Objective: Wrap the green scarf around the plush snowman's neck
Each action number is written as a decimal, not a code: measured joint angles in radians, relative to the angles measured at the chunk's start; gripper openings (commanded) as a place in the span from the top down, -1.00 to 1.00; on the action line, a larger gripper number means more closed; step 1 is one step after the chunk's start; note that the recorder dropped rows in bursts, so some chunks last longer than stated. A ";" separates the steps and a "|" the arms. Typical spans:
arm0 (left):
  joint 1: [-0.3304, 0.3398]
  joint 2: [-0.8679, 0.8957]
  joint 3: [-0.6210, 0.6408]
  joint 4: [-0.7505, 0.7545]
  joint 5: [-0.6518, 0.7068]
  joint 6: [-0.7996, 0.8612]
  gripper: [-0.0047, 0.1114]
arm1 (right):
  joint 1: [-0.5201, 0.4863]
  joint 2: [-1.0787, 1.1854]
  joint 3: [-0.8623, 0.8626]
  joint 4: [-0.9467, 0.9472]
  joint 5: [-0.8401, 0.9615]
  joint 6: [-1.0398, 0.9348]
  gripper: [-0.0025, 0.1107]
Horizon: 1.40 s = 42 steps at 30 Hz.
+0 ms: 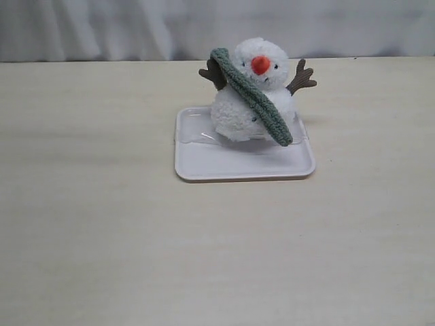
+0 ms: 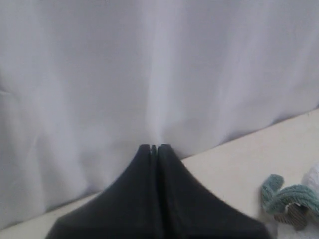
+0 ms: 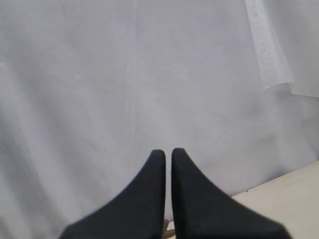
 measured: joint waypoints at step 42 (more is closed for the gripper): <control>0.002 -0.423 0.517 -0.547 -0.353 0.544 0.92 | 0.574 1.940 -1.605 -0.460 0.742 -0.275 -0.10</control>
